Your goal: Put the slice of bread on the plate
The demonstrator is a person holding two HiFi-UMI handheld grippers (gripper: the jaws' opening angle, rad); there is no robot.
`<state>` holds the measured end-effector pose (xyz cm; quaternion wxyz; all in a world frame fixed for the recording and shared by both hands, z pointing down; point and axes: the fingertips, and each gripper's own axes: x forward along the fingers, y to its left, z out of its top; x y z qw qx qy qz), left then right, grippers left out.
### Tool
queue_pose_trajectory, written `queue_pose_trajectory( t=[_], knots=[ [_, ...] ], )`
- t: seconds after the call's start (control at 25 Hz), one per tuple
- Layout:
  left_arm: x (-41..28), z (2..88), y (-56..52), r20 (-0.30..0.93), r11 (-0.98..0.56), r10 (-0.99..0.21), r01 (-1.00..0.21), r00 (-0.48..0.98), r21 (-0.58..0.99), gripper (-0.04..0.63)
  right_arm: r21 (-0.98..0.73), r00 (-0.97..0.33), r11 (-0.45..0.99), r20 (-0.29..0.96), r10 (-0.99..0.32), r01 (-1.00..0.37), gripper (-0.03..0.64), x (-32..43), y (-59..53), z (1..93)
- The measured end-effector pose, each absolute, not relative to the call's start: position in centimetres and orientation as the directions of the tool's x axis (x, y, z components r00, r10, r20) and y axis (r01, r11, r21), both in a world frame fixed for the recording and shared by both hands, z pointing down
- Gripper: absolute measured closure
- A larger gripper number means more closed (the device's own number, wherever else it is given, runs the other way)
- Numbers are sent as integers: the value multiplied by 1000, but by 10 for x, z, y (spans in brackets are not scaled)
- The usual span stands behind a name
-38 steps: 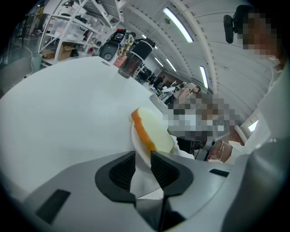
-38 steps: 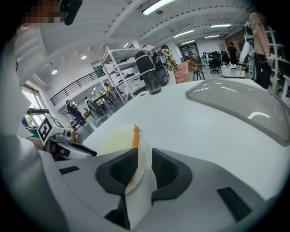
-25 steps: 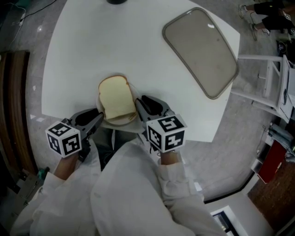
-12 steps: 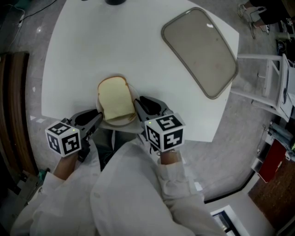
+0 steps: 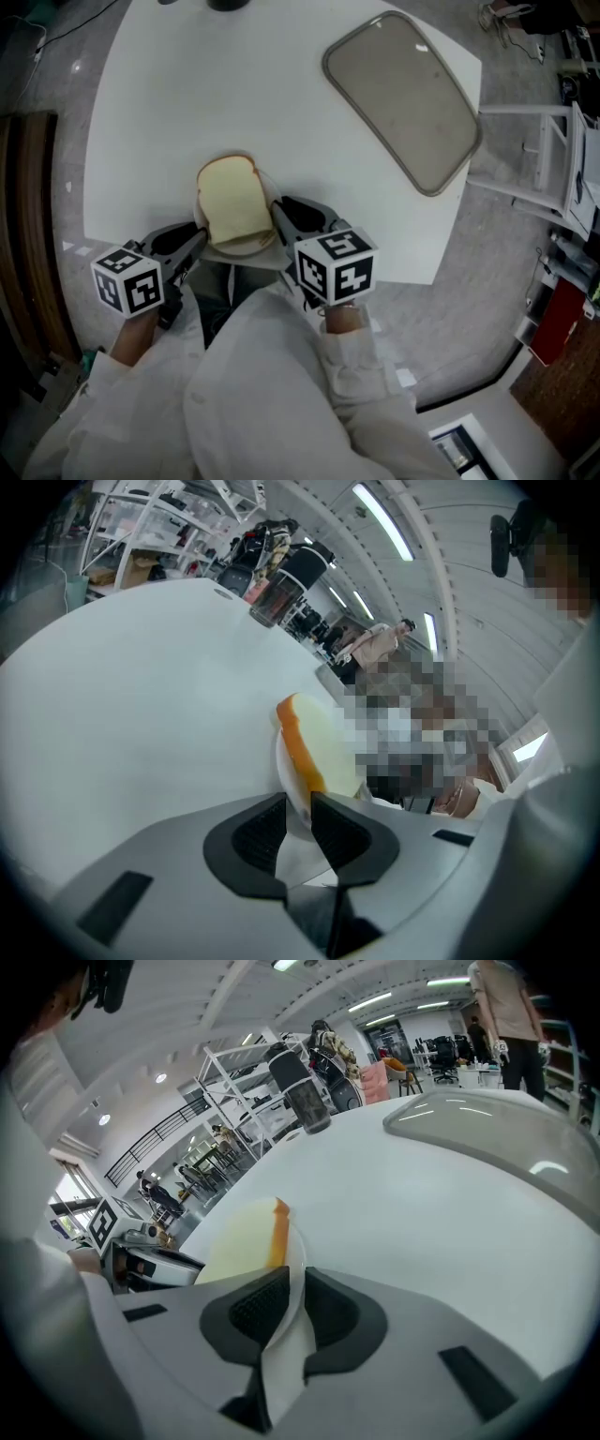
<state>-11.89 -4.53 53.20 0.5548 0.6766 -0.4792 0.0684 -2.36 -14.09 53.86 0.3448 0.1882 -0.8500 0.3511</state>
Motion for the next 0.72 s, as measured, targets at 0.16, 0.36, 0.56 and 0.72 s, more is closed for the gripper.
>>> queue_pose_trajectory(
  t=[0.16,0.36,0.56,0.72],
  knots=[
    [-118,532,-45,619,76,-565,-713,546,697,508,-458,-682,678,725,-90,-576,555,-21,-139,539],
    [-118,534,-44,619,62,-546,-710,565,702,508,-456,-673,672,735,-86,-583,557,-19,-136,540],
    [-115,534,-41,617,41,-527,-708,584,705,508,-452,-670,658,735,-108,-602,557,-15,-133,537],
    [-115,530,-43,609,17,-524,-708,596,706,508,-450,-670,646,731,-130,-616,557,-13,-131,533]
  ],
)
